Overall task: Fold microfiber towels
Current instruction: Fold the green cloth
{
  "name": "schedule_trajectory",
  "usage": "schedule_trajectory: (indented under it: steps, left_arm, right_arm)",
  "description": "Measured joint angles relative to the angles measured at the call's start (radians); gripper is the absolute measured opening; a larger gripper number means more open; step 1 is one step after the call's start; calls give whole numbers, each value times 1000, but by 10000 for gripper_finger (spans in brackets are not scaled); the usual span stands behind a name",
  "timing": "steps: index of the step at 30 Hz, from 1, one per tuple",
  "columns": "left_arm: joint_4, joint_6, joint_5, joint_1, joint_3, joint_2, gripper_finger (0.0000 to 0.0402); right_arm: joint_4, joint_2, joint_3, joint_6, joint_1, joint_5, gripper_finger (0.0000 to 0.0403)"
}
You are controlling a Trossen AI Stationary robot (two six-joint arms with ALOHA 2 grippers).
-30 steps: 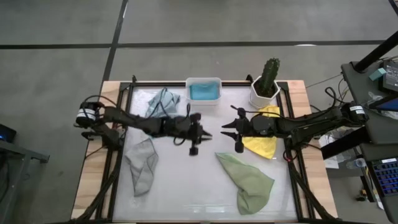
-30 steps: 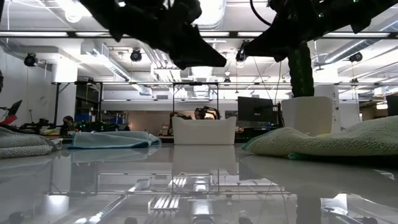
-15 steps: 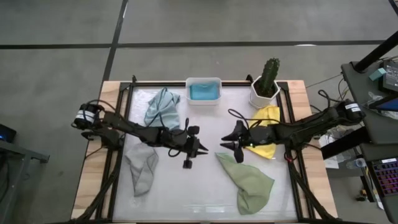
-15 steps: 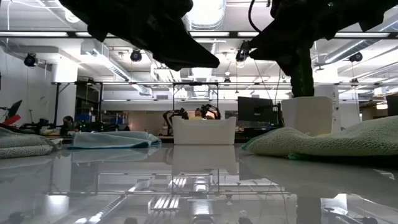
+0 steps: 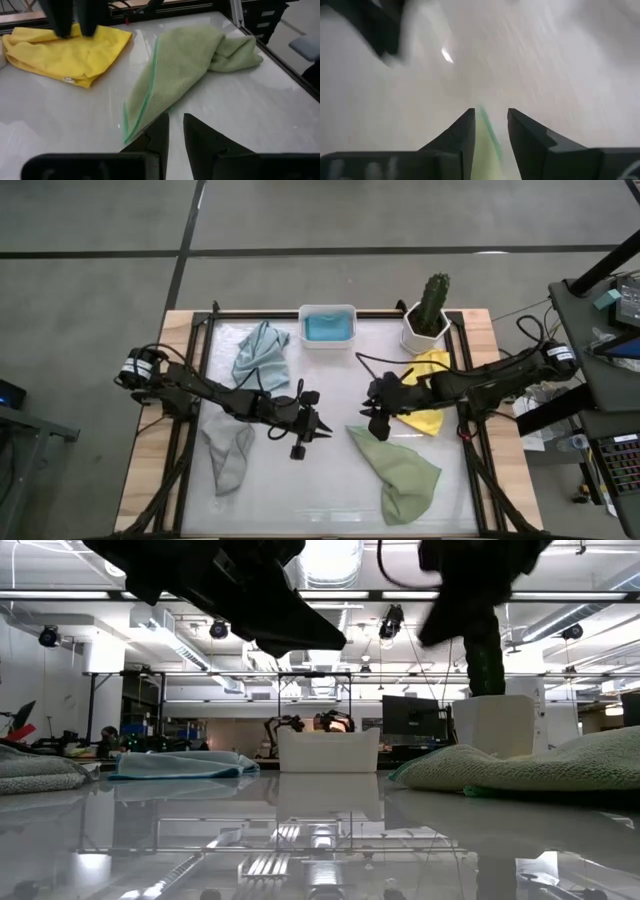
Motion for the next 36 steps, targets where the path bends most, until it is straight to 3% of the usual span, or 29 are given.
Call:
schedule_trajectory:
  steps: [5,17,26,36]
  left_arm:
    - [1,-31,0,0,0,0,43]
    - [-1,-31,0,0,0,11,43]
    - [-4,-32,0,1,0,11,43]
    - [-4,-34,0,0,-12,11,43]
  right_arm:
    - [-178,71,21,114,3,-99,97]
    - [-172,279,46,108,18,-127,95]
    - [-68,306,83,31,38,-192,95]
    - [-20,351,77,21,57,-195,95]
